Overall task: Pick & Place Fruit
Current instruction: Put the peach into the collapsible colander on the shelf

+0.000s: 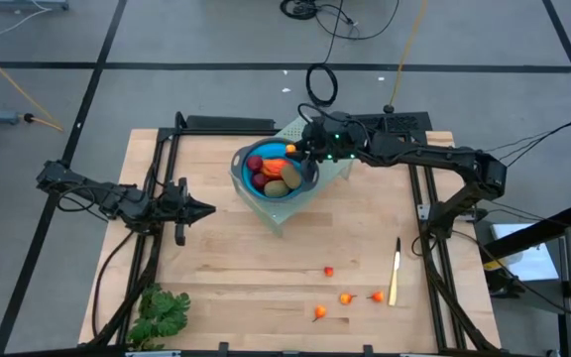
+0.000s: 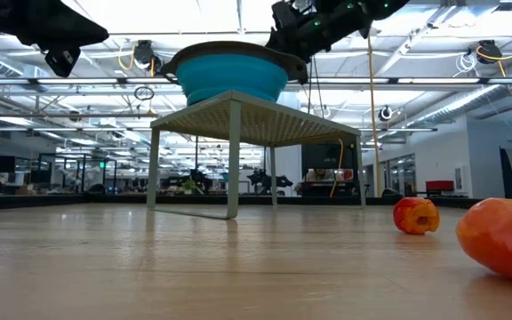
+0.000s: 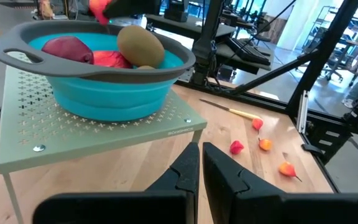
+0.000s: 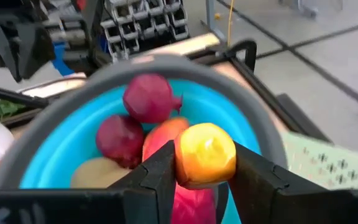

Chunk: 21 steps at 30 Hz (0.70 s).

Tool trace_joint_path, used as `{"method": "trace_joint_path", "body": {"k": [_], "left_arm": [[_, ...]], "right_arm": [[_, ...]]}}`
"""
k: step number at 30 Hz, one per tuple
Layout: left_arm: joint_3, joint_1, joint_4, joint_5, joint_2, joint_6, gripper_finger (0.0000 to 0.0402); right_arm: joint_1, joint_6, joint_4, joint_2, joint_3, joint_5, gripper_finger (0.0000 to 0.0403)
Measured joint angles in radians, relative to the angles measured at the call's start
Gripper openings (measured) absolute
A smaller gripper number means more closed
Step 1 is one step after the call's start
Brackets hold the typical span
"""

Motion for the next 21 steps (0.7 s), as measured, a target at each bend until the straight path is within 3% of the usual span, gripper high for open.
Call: {"method": "trace_joint_path", "body": {"k": [21], "left_arm": [[0.0, 0.0, -0.007, 0.0, 0.0, 0.0, 0.0019]], "right_arm": [[-0.006, 0.029, 0.023, 0.013, 0.0, -0.023, 0.0125]]}}
